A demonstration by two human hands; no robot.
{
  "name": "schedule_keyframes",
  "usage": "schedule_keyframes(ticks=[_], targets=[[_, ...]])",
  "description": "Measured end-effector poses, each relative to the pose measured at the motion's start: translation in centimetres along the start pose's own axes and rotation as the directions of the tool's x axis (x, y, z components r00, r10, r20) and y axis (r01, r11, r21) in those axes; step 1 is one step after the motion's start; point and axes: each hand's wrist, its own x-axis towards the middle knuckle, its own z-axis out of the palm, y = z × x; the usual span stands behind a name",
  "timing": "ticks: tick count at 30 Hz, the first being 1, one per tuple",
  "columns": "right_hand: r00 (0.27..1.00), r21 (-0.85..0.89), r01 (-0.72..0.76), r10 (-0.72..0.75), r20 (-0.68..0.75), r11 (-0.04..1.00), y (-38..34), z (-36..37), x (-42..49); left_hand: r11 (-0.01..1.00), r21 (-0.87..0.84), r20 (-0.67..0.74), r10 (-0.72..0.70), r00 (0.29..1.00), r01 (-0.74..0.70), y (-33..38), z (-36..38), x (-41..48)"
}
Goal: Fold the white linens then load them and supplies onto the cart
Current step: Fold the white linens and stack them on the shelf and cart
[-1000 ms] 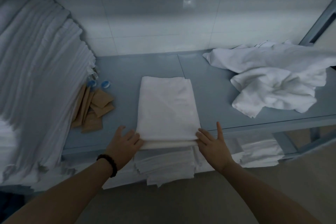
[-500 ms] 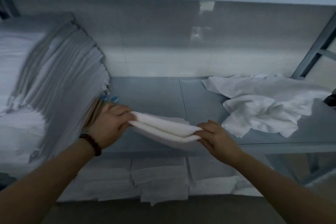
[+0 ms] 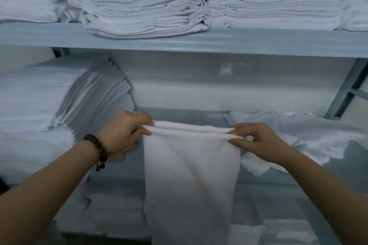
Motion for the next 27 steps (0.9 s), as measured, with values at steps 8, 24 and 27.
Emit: schedule_keyframes(ticks=[8, 24, 27], targets=[[0.98, -0.138, -0.081, 0.104, 0.17, 0.987, -0.8, -1.8, -0.5, 1.0, -0.015, 0.207, -0.007, 0.978, 0.01, 0.3, -0.2, 0.5], [0.98, -0.536, -0.2, 0.166, -0.112, 0.82, 0.4, 3.0, 1.8, 0.918, 0.369, 0.19, -0.225, 0.956, 0.143, -0.6, 4.0, -0.8], [0.977, -0.508, -0.182, 0.096, -0.19, 0.842, 0.4, 4.1, 2.3, 0.935, 0.328, 0.155, -0.196, 0.968, 0.136, -1.5, 4.0, -1.0]])
